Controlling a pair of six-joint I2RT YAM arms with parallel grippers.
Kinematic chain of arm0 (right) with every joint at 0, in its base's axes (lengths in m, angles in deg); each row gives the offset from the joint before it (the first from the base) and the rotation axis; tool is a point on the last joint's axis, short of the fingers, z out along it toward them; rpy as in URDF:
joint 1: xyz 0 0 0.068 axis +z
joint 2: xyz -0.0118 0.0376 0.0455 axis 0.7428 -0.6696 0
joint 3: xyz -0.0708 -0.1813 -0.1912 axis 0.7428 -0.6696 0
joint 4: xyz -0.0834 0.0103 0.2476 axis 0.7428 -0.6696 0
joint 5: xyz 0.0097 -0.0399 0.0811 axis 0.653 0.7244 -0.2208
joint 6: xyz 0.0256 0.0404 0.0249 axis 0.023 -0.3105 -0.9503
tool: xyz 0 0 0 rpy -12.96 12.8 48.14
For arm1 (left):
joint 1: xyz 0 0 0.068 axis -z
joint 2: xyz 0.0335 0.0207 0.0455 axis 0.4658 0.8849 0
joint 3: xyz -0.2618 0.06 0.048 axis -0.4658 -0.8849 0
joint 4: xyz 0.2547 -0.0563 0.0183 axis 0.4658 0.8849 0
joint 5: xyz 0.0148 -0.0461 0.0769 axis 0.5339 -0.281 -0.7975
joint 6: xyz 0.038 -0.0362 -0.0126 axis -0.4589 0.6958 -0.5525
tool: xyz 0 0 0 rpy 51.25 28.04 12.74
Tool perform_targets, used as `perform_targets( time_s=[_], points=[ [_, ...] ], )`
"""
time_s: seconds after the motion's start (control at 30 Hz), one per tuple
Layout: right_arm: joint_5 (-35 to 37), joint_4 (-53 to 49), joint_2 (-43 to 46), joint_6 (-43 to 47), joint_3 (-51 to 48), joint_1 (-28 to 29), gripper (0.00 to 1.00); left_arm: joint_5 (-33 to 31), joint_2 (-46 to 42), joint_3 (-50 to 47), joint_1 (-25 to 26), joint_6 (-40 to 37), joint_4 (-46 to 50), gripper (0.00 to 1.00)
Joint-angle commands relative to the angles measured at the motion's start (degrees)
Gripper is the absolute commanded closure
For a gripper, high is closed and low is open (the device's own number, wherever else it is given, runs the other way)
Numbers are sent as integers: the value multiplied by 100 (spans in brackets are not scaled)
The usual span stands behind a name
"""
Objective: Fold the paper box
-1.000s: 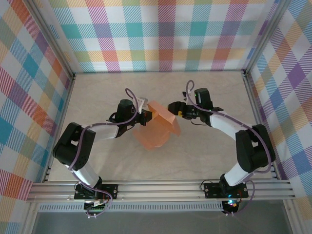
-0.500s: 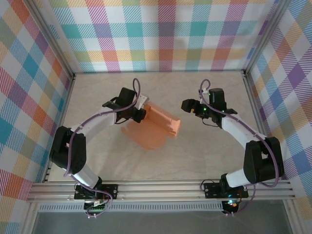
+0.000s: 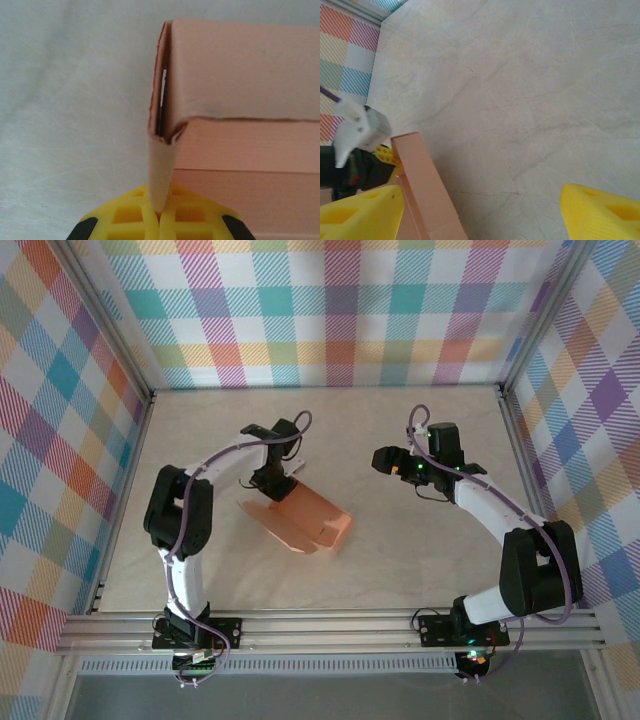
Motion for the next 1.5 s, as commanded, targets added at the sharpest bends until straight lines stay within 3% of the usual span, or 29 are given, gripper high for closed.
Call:
perform_targets(
  time_s=[0.0, 0.13, 0.4, 0.8, 0.83, 0.9, 0.97, 1.13, 1.3, 1.47],
  points=[
    [-115, 180, -77, 31, -144, -43, 19, -179, 326, 353, 74, -260, 642, 97],
    [-134, 304, -148, -11, -232, -50, 18, -71, 675, 605, 115, -384, 751, 95],
    [-182, 506, -253, 2, -311, -95, 18, -285, 731, 884, 194, -359, 919, 73],
    [-302, 524, -316, 265, -332, -104, 18, -228, 251, 1208, 238, -170, 681, 67],
    [-285, 489, -298, 321, -323, -96, 18, -199, 189, 1235, 244, -140, 631, 56],
    [-232, 412, -263, 417, -306, -87, 17, -202, 29, 1222, 253, -56, 483, 53],
    [-195, 366, -253, 459, -297, -58, 17, -306, -156, 1199, 251, 114, 228, 38],
    [-168, 344, -319, 648, -198, 165, 12, -570, -845, 953, 247, 603, -617, 14],
    [444, 86, -417, 1422, 97, 855, 8, -1067, -1586, 502, 232, 1068, -1101, 1],
    [810, -61, -775, 1742, 504, 1326, 7, -2092, -2845, -502, -106, 2168, -1552, 0]
  ],
)
